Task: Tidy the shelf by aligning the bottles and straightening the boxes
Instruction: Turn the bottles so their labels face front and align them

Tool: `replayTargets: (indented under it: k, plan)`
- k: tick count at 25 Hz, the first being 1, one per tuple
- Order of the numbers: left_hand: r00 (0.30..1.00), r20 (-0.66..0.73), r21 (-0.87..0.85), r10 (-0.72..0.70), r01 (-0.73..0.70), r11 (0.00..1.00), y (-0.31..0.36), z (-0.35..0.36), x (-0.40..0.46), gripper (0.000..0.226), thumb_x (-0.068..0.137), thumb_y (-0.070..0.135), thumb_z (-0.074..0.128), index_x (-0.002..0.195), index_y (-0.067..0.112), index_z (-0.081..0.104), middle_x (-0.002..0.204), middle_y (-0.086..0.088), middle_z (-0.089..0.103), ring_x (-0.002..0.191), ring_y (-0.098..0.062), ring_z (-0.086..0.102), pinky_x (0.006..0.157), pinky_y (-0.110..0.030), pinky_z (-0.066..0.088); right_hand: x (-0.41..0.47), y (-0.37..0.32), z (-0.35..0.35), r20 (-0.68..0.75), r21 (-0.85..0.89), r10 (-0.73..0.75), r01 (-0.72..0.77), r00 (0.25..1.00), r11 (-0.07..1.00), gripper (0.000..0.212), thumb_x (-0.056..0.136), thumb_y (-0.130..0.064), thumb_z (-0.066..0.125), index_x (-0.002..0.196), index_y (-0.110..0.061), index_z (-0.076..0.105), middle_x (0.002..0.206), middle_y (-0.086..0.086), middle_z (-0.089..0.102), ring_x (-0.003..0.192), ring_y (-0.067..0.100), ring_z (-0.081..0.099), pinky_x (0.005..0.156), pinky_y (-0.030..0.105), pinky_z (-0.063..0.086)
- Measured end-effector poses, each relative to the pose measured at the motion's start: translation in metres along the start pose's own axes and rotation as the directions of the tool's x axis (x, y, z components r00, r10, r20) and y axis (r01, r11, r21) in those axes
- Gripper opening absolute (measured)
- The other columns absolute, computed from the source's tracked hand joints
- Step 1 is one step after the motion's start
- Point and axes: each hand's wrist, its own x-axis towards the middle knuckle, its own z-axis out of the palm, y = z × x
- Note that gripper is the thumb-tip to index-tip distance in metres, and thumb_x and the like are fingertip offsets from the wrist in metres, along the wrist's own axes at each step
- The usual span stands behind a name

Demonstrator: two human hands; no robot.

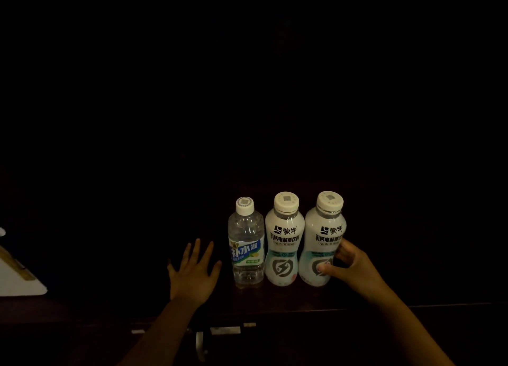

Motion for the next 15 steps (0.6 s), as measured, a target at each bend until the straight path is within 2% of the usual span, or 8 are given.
replayTargets:
  k: [4, 9, 11, 13, 15]
  plan:
    - [1.000, 0.030, 0.023, 0.000, 0.000, 1.000, 0.002, -0.004, 0.001, 0.059, 0.090, 0.058, 0.017, 0.143, 0.040, -0.003, 0.158, 0.003, -0.010, 0.144, -0.017, -0.013, 0.112, -0.060, -0.004, 0.001, -0.006, -0.002, 0.054, 0.030, -0.019, 0.017, 0.998, 0.999, 0.064, 0.053, -0.030, 0.081, 0.109, -0.041, 0.053, 0.110, -0.016, 0.065, 0.103, -0.004, 0.059, 0.071, 0.015, 0.052]
    - [0.981, 0.191, 0.062, -0.022, 0.011, 0.998, 0.010, -0.026, 0.001, 0.062, 0.090, 0.060, 0.018, 0.144, 0.037, -0.003, 0.158, -0.001, -0.010, 0.145, -0.022, -0.009, 0.114, -0.061, 0.001, 0.002, -0.016, -0.006, 0.086, -0.018, -0.028, 0.029, 0.996, 0.999, 0.060, 0.059, -0.016, 0.081, 0.107, -0.038, 0.052, 0.111, -0.013, 0.062, 0.104, 0.004, 0.059, 0.068, 0.014, 0.052]
    - [0.971, 0.238, 0.014, -0.006, 0.003, 1.000, 0.018, -0.044, 0.000, 0.066, 0.087, 0.065, 0.020, 0.144, 0.038, -0.001, 0.159, -0.003, -0.001, 0.145, -0.026, 0.001, 0.114, -0.059, 0.005, 0.004, -0.023, -0.009, 0.120, -0.079, -0.026, 0.036, 0.992, 0.996, 0.058, 0.061, -0.014, 0.080, 0.107, -0.037, 0.051, 0.111, -0.013, 0.061, 0.108, 0.008, 0.057, 0.070, 0.016, 0.051]
    - [0.973, 0.227, -0.029, 0.042, -0.036, 0.999, 0.026, -0.064, -0.004, 0.068, 0.085, 0.068, 0.021, 0.144, 0.039, 0.003, 0.157, -0.005, 0.014, 0.144, -0.027, 0.015, 0.114, -0.055, 0.010, 0.006, -0.032, -0.017, 0.180, -0.160, -0.024, 0.053, 0.983, 0.986, 0.061, 0.062, -0.015, 0.079, 0.112, -0.033, 0.049, 0.116, -0.009, 0.059, 0.112, 0.012, 0.055, 0.080, 0.023, 0.052]
    - [0.979, 0.181, -0.080, 0.095, -0.081, 0.993, 0.030, -0.086, -0.012, 0.069, 0.085, 0.066, 0.029, 0.144, 0.037, 0.005, 0.154, -0.006, 0.026, 0.139, -0.027, 0.028, 0.113, -0.049, 0.024, 0.005, -0.043, -0.030, 0.183, -0.264, -0.024, 0.073, 0.983, 0.962, 0.074, 0.063, -0.016, 0.079, 0.126, -0.027, 0.041, 0.125, -0.002, 0.055, 0.114, 0.014, 0.053, 0.089, 0.028, 0.049]
